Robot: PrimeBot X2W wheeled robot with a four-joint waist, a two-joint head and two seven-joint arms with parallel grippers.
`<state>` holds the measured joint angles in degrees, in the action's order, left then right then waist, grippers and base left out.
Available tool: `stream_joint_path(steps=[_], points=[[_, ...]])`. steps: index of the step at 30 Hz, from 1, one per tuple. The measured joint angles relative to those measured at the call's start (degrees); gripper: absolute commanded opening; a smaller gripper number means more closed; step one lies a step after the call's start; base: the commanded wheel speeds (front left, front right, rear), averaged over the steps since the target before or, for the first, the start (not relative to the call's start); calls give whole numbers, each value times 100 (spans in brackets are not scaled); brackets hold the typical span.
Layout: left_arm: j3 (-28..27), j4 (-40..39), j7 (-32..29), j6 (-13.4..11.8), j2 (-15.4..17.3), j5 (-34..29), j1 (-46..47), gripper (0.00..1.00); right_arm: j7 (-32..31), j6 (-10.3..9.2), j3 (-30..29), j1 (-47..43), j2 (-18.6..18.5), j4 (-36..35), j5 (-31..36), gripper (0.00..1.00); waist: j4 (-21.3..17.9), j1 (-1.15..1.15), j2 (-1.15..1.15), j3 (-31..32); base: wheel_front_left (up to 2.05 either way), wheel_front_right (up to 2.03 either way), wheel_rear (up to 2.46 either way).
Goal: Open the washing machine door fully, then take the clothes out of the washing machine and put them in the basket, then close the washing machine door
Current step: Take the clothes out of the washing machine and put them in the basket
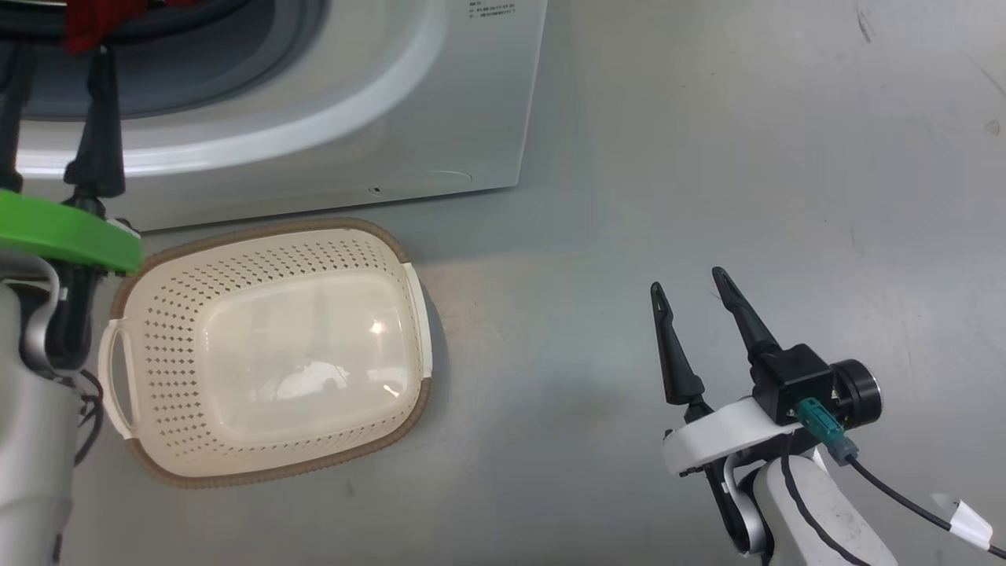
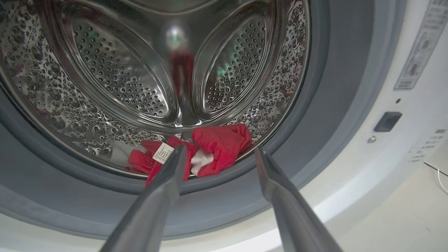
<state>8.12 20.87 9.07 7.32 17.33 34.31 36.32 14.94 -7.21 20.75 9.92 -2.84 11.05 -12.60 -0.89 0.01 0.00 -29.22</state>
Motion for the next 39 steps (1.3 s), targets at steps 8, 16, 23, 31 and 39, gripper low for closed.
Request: stream_joint_path(steps=[8,16,23,31,39], points=[[-129,521,-392,0,234,104,652,100,0,0,182,147,-1,-70,-10,100,-134,0,0,-288,0,0,0],[-144,821,-655,0,427,149,1176,100,0,0,267,171,-1,-116,-52,100,-281,0,0,-544,0,0,0],[-129,1170,-809,0,566,159,1451,100,0,0,405,276,-2,-156,-58,100,-455,0,0,-757,0,0,0],[-197,1404,-937,0,802,197,1837,100,0,0,526,281,-2,-225,-110,100,-662,0,0,-980,0,0,0],[-168,1528,-1084,0,1010,197,2258,100,0,0,577,279,-1,-316,-162,100,-815,0,0,-1241,0,0,0]])
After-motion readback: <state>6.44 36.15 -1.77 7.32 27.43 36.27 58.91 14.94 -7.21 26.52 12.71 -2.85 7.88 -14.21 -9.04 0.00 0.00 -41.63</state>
